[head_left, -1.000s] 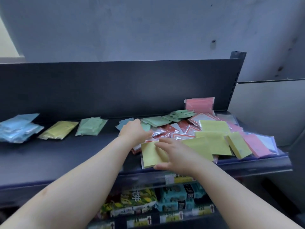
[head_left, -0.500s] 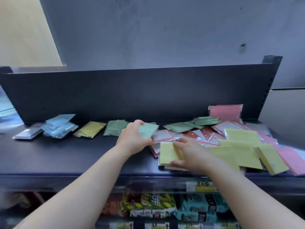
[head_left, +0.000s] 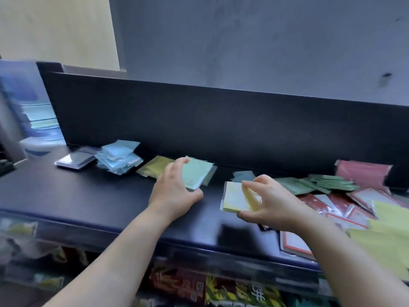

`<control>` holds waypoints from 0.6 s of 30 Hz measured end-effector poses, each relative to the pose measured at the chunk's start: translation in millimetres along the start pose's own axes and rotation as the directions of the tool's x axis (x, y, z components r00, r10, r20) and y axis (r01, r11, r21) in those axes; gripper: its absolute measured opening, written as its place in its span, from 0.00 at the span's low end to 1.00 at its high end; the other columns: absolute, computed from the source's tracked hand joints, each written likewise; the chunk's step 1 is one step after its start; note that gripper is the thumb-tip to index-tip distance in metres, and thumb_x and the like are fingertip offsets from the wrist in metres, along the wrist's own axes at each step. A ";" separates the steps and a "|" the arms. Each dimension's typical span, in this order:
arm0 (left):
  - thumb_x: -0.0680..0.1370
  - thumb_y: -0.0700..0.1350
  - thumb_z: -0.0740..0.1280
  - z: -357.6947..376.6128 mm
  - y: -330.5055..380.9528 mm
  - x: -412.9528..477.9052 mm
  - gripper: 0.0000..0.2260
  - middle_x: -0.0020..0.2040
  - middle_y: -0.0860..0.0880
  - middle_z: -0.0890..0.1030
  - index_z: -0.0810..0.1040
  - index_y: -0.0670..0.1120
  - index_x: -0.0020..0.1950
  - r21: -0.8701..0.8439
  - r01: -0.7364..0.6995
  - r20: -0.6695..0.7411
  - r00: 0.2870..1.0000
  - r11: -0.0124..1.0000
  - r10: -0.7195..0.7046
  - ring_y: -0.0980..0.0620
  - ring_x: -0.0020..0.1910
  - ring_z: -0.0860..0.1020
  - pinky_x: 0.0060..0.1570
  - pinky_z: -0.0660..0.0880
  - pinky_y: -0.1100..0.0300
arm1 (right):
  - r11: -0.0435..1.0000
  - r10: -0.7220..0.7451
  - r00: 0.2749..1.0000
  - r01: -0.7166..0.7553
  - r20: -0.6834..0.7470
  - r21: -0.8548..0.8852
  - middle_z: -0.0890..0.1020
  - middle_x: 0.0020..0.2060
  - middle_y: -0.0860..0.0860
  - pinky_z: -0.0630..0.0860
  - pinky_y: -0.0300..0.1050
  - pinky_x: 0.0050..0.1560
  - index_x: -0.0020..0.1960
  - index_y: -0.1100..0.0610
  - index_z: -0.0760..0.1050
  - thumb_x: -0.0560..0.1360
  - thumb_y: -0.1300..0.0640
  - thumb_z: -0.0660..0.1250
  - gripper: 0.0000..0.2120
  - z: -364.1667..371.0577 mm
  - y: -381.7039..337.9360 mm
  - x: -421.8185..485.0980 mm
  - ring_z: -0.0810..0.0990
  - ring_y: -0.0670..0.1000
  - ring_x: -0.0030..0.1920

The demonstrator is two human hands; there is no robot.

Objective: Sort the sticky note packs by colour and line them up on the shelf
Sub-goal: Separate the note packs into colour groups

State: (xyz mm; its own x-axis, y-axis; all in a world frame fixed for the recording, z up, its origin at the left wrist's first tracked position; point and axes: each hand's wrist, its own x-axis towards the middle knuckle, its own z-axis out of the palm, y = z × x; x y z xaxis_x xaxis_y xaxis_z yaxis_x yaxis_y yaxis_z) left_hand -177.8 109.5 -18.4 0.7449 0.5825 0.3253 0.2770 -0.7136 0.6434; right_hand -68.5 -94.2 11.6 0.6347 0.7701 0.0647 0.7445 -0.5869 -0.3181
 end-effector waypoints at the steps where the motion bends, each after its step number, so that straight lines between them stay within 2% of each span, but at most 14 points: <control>1: 0.69 0.48 0.71 -8.6 -10.6 4.6 0.34 0.67 0.52 0.69 0.62 0.54 0.72 0.003 0.002 -0.013 1.000 1.000 -0.002 0.50 0.66 0.68 0.61 0.66 0.58 | 1.000 -0.001 1.000 0.001 -0.003 -0.004 0.68 0.56 0.47 0.73 0.44 0.56 0.64 0.49 0.71 0.66 0.40 0.71 0.29 3.9 -10.2 10.5 0.72 0.48 0.55; 4: 0.69 0.49 0.71 -35.5 -44.5 20.5 0.34 0.68 0.52 0.68 0.62 0.54 0.72 0.026 0.014 -0.039 0.999 1.000 -0.013 0.49 0.67 0.67 0.63 0.65 0.58 | 1.000 0.013 1.000 -0.012 -0.009 0.014 0.68 0.57 0.47 0.70 0.41 0.54 0.64 0.49 0.70 0.67 0.41 0.72 0.29 21.9 -40.6 46.2 0.71 0.48 0.55; 6: 0.69 0.49 0.72 -53.5 -67.2 31.6 0.34 0.68 0.53 0.68 0.62 0.54 0.72 0.038 0.014 -0.047 0.999 0.999 -0.013 0.50 0.67 0.67 0.63 0.64 0.58 | 0.999 0.019 1.000 -0.018 -0.021 0.048 0.68 0.58 0.47 0.70 0.41 0.56 0.66 0.48 0.70 0.67 0.41 0.72 0.30 35.8 -61.7 72.0 0.71 0.48 0.55; 9: 0.70 0.49 0.72 -76.3 -99.5 46.1 0.32 0.69 0.54 0.68 0.63 0.53 0.72 0.049 0.003 -0.043 0.999 0.999 -0.001 0.51 0.67 0.67 0.65 0.64 0.58 | 0.998 0.034 0.999 -0.032 -0.032 0.063 0.68 0.59 0.48 0.69 0.41 0.60 0.69 0.49 0.68 0.67 0.40 0.72 0.33 56.0 -91.0 110.1 0.70 0.49 0.58; 13: 0.70 0.49 0.71 -97.4 -133.2 63.1 0.31 0.67 0.54 0.69 0.66 0.53 0.71 0.075 -0.032 -0.028 0.999 0.997 0.034 0.50 0.66 0.67 0.64 0.64 0.58 | 0.994 0.070 0.996 -0.065 -0.056 0.091 0.66 0.64 0.48 0.66 0.37 0.62 0.73 0.51 0.64 0.68 0.41 0.72 0.37 77.5 -123.0 155.3 0.68 0.48 0.63; 18: 0.69 0.49 0.71 -107.9 -153.6 82.5 0.29 0.65 0.54 0.71 0.68 0.52 0.69 0.058 -0.106 0.009 0.994 0.993 0.105 0.52 0.65 0.69 0.63 0.64 0.61 | 0.992 0.113 0.991 -0.109 -0.073 0.067 0.66 0.66 0.52 0.66 0.39 0.63 0.71 0.54 0.67 0.69 0.44 0.71 0.34 95.3 -148.5 192.3 0.67 0.51 0.66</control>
State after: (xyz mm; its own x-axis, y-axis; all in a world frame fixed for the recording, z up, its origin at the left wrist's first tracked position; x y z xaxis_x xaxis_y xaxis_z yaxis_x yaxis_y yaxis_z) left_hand -224.4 309.2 -15.6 0.7752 0.5006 0.3853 0.2316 -0.7927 0.5639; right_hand -76.7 164.9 -18.8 0.7285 0.6782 0.0971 0.6556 -0.6489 -0.3862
